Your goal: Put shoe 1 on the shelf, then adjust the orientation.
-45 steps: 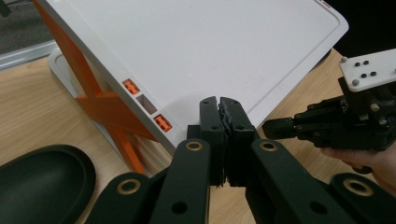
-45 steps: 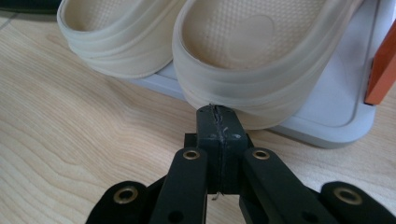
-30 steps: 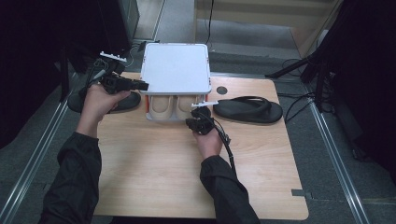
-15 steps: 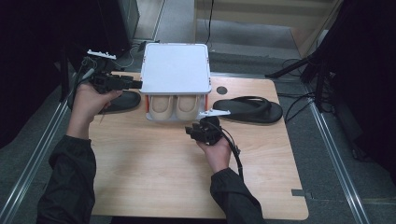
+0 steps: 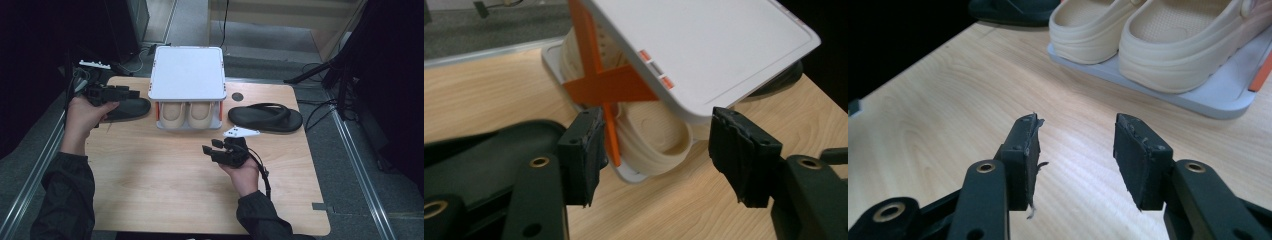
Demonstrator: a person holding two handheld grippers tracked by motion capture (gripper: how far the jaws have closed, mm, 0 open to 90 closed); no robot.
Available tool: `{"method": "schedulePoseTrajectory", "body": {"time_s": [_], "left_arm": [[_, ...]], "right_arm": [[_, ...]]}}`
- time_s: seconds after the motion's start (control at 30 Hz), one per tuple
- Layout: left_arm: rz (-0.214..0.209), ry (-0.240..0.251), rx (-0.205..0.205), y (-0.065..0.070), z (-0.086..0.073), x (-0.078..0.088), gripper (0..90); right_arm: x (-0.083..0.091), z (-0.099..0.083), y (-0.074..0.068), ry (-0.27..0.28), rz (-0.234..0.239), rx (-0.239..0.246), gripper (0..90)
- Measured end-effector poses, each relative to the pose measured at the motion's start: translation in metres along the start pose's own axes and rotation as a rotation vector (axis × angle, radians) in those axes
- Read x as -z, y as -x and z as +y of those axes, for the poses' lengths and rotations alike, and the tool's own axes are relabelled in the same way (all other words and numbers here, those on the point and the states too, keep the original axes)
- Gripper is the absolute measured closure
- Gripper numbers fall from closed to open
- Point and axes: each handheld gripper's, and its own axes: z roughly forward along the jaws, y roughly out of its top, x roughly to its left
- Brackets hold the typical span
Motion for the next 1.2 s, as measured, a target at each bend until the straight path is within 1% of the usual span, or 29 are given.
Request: {"method": "schedulePoseTrajectory", "body": {"time_s": [0.03,0.1,0.17,0.2,0.23,0.27,0.3,0.37,0.4,0.47,0.5,0.57,0.6,0.63,0.67,0.7,0.87,0.93,1.0,1.07,1.13,1.2], "left_arm": [[0.01,-0.006,0.005,-0.002,-0.002,0.0,42.1],[0.033,-0.015,0.019,-0.006,-0.007,0.0,46.6],[0.039,-0.024,0.035,-0.01,-0.011,-0.002,55.3],[0.053,-0.02,0.032,-0.012,-0.013,-0.003,60.1],[0.066,-0.031,0.036,-0.014,-0.016,-0.005,64.8],[0.066,-0.042,0.052,-0.016,-0.018,-0.007,68.0],[0.063,-0.051,0.06,-0.019,-0.019,-0.009,70.5],[0.081,-0.059,0.046,-0.022,-0.024,-0.013,78.2],[0.079,-0.057,0.051,-0.025,-0.026,-0.016,82.3],[0.062,-0.053,0.067,-0.03,-0.029,-0.02,85.7],[0.063,-0.051,0.073,-0.032,-0.03,-0.023,86.5],[0.081,-0.051,0.068,-0.035,-0.032,-0.027,87.7],[0.09,-0.048,0.067,-0.036,-0.033,-0.03,87.8],[0.091,-0.048,0.066,-0.038,-0.034,-0.032,88.0],[0.088,-0.044,0.079,-0.04,-0.034,-0.035,88.3],[0.09,-0.042,0.082,-0.042,-0.035,-0.037,88.3],[0.129,-0.063,0.091,-0.051,-0.04,-0.057,88.5],[0.139,-0.081,0.092,-0.054,-0.042,-0.065,88.5],[0.146,-0.096,0.1,-0.059,-0.044,-0.072,88.4],[0.156,-0.102,0.11,-0.063,-0.046,-0.079,87.9],[0.188,-0.108,0.104,-0.067,-0.049,-0.086,88.0],[0.197,-0.11,0.121,-0.071,-0.052,-0.092,88.2]], "right_arm": [[0.003,-0.002,0.0,0.0,-0.001,0.004,53.6],[0.008,-0.006,0.0,0.001,-0.02,0.021,53.4],[0.01,-0.009,0.002,-0.009,-0.032,0.023,53.4],[0.011,-0.01,0.003,-0.022,-0.037,0.017,53.4],[0.011,-0.011,0.004,-0.023,-0.04,0.009,53.4],[0.011,-0.012,0.004,-0.021,-0.036,-0.004,53.4],[0.011,-0.013,0.005,-0.022,-0.037,-0.006,53.4],[0.01,-0.013,0.005,-0.024,-0.036,-0.011,53.4],[0.01,-0.014,0.005,-0.024,-0.037,-0.009,53.4],[0.008,-0.014,0.005,-0.03,-0.037,-0.003,53.4],[0.008,-0.015,0.004,-0.033,-0.036,-0.004,53.2],[0.007,-0.016,0.004,-0.035,-0.034,0.004,53.1],[0.008,-0.017,0.004,-0.023,-0.034,0.006,53.1],[0.008,-0.018,0.004,-0.013,-0.034,0.001,53.2],[0.009,-0.019,0.004,-0.01,-0.031,-0.013,53.2],[0.01,-0.02,0.005,-0.012,-0.028,-0.023,53.2],[0.014,-0.022,0.007,-0.014,-0.048,-0.027,53.2],[0.016,-0.024,0.007,-0.022,-0.055,-0.025,52.9],[0.016,-0.026,0.007,-0.017,-0.064,-0.021,53.0],[0.017,-0.029,0.008,-0.02,-0.064,-0.024,53.0],[0.018,-0.031,0.007,-0.024,-0.07,-0.023,53.1],[0.02,-0.032,0.007,-0.024,-0.074,-0.028,53.2]]}}
